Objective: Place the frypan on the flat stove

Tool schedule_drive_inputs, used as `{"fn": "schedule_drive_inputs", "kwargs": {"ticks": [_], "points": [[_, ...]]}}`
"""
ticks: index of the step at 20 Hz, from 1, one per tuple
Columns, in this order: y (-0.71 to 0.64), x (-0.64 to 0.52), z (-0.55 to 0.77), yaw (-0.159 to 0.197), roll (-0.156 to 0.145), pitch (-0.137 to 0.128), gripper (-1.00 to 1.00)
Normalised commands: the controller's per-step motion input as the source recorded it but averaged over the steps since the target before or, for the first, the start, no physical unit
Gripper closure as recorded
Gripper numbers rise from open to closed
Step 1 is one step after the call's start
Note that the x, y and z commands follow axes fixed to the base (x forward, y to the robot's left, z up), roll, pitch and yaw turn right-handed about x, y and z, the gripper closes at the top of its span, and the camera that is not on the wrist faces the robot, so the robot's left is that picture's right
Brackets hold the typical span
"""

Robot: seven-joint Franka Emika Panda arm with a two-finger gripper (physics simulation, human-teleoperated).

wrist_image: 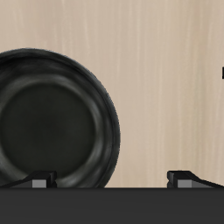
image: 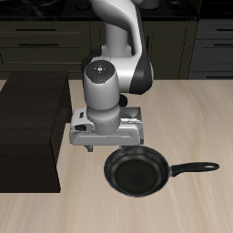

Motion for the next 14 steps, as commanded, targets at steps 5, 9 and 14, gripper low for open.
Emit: {"fn": "schedule_drive_inputs", "kwargs": {"ticks": [5,9,14], "points": [[0.00,0.00,-0.24,-0.011,0.021,0.018,-1.00],[0.02,0.01,-0.29,0.006,0.038,0.002,-1.00],[-0.01,0.00,-0.25,-0.017,0.026,0.024,-1.00]]}}
